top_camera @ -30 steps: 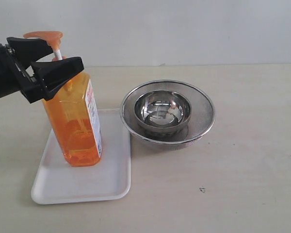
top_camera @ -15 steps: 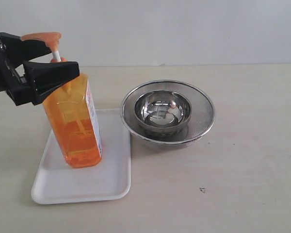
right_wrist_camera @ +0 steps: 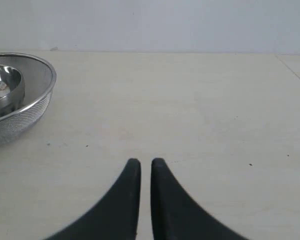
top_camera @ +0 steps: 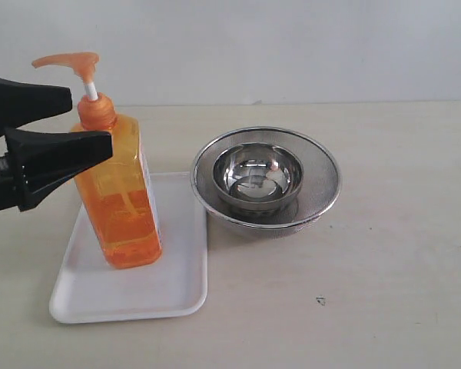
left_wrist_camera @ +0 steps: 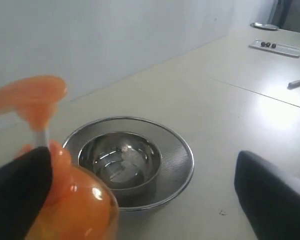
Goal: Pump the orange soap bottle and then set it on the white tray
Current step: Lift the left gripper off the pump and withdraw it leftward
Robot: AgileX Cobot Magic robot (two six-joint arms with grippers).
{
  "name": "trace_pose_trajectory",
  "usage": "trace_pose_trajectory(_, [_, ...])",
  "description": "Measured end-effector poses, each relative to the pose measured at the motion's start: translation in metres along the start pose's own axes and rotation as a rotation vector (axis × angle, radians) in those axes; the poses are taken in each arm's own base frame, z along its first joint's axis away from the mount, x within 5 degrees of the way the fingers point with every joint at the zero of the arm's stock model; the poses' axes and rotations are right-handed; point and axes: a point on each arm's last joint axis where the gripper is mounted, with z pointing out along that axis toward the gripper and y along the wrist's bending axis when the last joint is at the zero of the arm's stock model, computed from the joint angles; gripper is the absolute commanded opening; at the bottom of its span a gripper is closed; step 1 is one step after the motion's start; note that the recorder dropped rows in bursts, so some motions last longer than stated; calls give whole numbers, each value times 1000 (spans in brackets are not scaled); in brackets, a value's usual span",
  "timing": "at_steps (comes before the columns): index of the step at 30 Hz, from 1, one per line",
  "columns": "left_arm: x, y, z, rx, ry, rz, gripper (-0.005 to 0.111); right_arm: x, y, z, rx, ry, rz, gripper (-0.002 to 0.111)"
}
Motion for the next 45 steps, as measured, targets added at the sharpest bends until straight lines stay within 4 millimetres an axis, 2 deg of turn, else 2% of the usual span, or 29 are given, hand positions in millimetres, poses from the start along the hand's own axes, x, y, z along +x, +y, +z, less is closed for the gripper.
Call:
trace_pose_trajectory(11, [17,-31,-31,-140,24,-51,91,0,0,0,0,0,0,5])
trace_pose_trajectory(15, [17,-43,-40,-148,-16,-79,91,0,0,0,0,0,0,5])
trace_pose_trajectory(23, [25,-89,-59,41,-149,-86,91,0,0,0,0,0,0,5])
trace_pose_trajectory(27, [28,-103,-67,77,-191,-55,91,0,0,0,0,0,0,5])
trace_pose_trajectory(34, [27,-111,-73,90,-224,-12,91,0,0,0,0,0,0,5])
trace_pose_trajectory(43, [26,-108,-73,60,-232,-23,91,0,0,0,0,0,0,5])
trace_pose_trajectory(45, [26,-107,-73,42,-233,-29,88,0,0,0,0,0,0,5])
